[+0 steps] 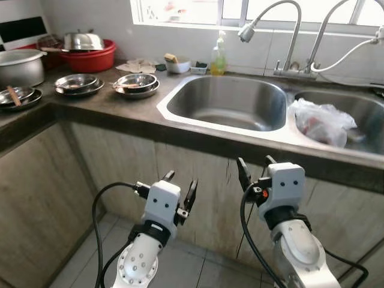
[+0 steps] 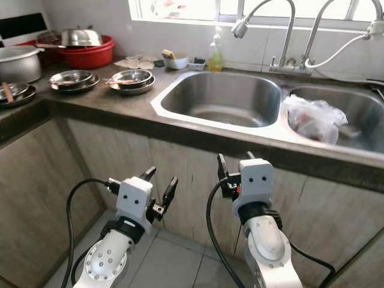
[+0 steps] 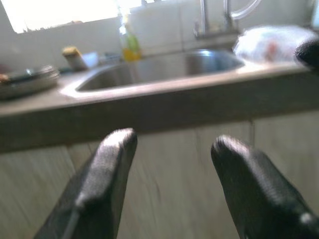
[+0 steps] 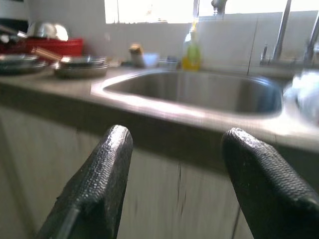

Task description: Kitchen organization

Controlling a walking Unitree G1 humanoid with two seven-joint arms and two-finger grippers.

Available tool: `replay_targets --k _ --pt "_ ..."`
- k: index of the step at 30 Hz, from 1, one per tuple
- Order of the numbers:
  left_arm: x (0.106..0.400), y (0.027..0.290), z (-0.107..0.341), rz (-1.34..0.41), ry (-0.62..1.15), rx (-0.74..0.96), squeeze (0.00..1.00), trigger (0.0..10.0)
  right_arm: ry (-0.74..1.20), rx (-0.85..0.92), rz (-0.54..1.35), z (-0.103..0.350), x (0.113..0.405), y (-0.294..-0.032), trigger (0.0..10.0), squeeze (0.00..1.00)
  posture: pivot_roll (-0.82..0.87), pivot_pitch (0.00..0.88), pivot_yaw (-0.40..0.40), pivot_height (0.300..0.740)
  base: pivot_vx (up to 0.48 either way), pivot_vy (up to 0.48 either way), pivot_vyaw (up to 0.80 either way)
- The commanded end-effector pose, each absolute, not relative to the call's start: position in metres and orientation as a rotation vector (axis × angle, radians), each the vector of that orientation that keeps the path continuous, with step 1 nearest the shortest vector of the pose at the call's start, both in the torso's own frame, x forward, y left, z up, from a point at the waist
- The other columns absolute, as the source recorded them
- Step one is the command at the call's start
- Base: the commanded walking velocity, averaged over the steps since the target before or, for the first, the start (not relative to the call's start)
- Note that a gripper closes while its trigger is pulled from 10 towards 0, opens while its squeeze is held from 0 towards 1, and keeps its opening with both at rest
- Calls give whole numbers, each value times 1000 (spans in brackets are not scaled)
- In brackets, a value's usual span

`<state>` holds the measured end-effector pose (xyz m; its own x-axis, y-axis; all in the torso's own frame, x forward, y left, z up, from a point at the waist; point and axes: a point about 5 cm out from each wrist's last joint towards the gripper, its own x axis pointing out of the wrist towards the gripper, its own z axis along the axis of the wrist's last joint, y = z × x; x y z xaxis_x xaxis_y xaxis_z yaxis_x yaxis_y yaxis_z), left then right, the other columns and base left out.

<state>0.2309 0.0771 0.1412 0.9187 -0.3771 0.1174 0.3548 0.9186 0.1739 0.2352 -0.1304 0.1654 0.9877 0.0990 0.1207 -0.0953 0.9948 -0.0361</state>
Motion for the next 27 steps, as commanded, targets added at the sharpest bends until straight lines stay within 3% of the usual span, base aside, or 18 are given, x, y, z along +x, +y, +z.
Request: replay_targets --k 1,17,27 --pt "230 75 144 -379 -160 153 0 10000 -113 -37 102 163 234 -131 10000 0 107 30 1 740 -266 0 0" --pt "215 79 130 -376 -72 111 0 10000 -50 -29 117 145 222 -124 10000 0 108 23 6 740 0 0 0" --pt "213 75 128 -391 -62 113 0 10000 -53 -26 127 144 223 -121 10000 0 111 40 3 740 0 0 753"
